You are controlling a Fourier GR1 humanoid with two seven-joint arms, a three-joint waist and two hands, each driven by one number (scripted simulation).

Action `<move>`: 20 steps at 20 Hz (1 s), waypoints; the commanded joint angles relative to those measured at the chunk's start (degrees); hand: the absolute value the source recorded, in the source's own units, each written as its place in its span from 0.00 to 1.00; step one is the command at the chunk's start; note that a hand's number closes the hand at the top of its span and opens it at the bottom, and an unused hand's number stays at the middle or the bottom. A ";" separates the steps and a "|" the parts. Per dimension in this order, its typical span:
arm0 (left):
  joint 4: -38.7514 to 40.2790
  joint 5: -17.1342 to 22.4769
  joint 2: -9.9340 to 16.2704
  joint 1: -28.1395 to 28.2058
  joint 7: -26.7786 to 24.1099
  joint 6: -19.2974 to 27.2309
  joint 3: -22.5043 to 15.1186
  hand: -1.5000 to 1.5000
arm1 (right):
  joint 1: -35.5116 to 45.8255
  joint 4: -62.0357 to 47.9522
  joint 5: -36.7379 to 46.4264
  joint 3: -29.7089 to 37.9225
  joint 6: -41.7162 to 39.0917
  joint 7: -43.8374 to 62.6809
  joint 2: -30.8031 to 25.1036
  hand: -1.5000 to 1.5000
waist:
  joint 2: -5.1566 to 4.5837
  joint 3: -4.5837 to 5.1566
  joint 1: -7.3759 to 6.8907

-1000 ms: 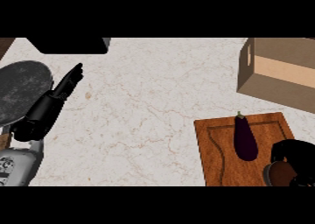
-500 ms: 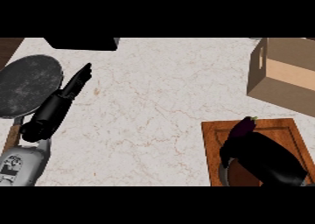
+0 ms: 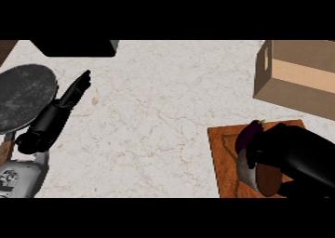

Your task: Pick the cupcake from the cutting board and place it in the cardboard box

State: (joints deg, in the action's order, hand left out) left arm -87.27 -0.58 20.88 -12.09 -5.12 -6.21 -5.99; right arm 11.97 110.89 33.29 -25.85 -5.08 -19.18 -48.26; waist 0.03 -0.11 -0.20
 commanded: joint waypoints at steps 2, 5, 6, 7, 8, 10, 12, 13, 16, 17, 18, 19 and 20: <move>-0.54 -1.18 -0.83 -0.57 2.37 1.02 0.57 0.50 | -1.52 1.41 -8.99 12.57 -0.16 -3.41 -1.95 1.00 | 0.08 0.09 0.87; -0.80 -0.61 0.57 1.88 0.01 -0.20 1.49 0.50 | -2.54 0.98 -15.44 18.57 0.96 2.73 1.13 1.00 | 0.16 0.12 1.01; 0.50 -1.46 -1.09 -0.42 -0.43 0.92 0.75 0.50 | 0.68 -0.94 -17.19 19.20 -1.17 7.45 2.26 1.00 | -0.06 0.17 0.71; -2.73 0.23 1.41 0.82 1.40 -0.44 2.74 0.50 | -3.32 -0.71 -18.38 21.63 1.13 6.75 2.57 1.00 | 0.27 0.09 0.98; -0.61 0.23 0.43 -0.42 0.79 -1.01 1.91 0.50 | 1.15 -4.24 -21.49 23.18 -1.25 9.71 3.14 1.00 | -0.10 0.15 0.33; -0.40 -0.94 0.00 0.48 -0.99 -1.36 0.82 0.50 | 4.08 -9.29 -20.09 24.67 0.24 11.28 4.39 1.00 | -0.23 0.14 -0.34; 0.47 -3.21 -2.80 -1.21 -0.11 0.91 -1.19 0.50 | 10.71 -13.51 -22.23 27.02 -3.11 14.73 2.91 1.00 | -0.29 0.16 -0.60; -1.41 -2.44 -2.88 0.09 1.31 0.88 -0.76 0.50 | 10.20 -11.63 -24.47 29.31 -3.89 16.51 2.50 1.00 | -0.03 0.15 -0.24; 2.81 -2.10 -2.61 -1.34 -2.08 -0.72 0.52 0.50 | 16.31 -26.12 -23.20 30.23 -4.77 11.91 2.83 1.00 | -0.39 0.13 -0.83; -1.80 -2.48 -2.03 -1.32 2.68 -0.48 0.00 0.50 | 18.10 -29.49 -21.44 29.93 -4.33 11.70 3.00 1.00 | -0.29 0.10 -1.22; 1.67 -0.78 -0.73 -2.91 1.14 -2.48 2.81 0.50 | 18.15 -29.15 -21.18 30.65 -5.46 11.94 2.43 1.00 | -0.22 0.12 -0.51; 3.58 -3.14 -2.22 -2.32 -2.55 -1.22 0.45 0.50 | 23.18 -37.71 -21.49 31.97 -6.12 8.77 0.77 1.00 | -0.69 0.12 -1.57; -1.74 -1.57 -1.98 -0.06 1.50 -1.77 0.94 0.50 | 24.43 -38.20 -17.43 29.55 -5.67 9.08 0.95 1.00 | -0.32 0.11 -1.52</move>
State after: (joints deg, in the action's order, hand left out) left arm -86.62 -2.45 19.15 -13.44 -4.89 -7.37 -5.16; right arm 29.55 82.98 12.64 3.43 -9.67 -8.38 -46.28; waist -0.31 0.01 -1.17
